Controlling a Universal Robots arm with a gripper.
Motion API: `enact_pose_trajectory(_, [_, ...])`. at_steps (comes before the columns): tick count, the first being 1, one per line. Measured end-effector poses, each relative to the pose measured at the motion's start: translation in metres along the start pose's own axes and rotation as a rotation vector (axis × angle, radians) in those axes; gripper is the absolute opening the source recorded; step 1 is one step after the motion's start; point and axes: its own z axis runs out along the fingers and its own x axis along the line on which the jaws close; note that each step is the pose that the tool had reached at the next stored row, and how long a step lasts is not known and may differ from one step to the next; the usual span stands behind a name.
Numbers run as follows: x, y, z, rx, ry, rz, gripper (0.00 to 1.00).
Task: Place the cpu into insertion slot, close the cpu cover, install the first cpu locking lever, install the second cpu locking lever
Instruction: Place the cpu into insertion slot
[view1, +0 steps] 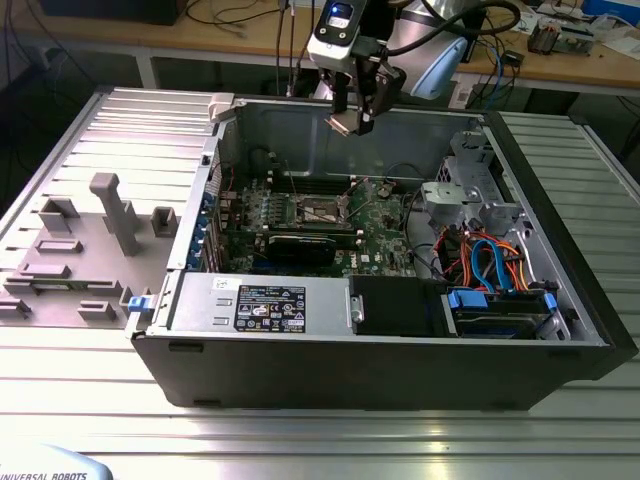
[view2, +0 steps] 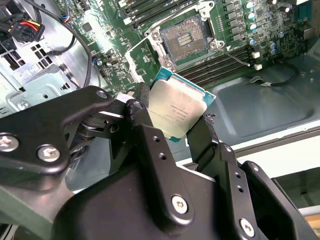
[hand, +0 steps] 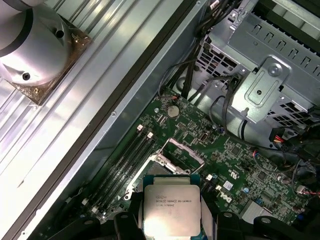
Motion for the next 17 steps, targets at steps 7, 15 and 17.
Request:
enact_pose_trajectory(7, [0.0000,-0.0001,0.0010,-0.0015,-0.0080,0.098,0.54])
enact_pose_trajectory(15, [0.0023,-0.0032,0.0010,-0.0023,-0.0118,0.143,0.54])
enact_pose_trajectory(17, [0.0031,-0.0043,0.0010,-0.0024,-0.0119,0.145,0.54])
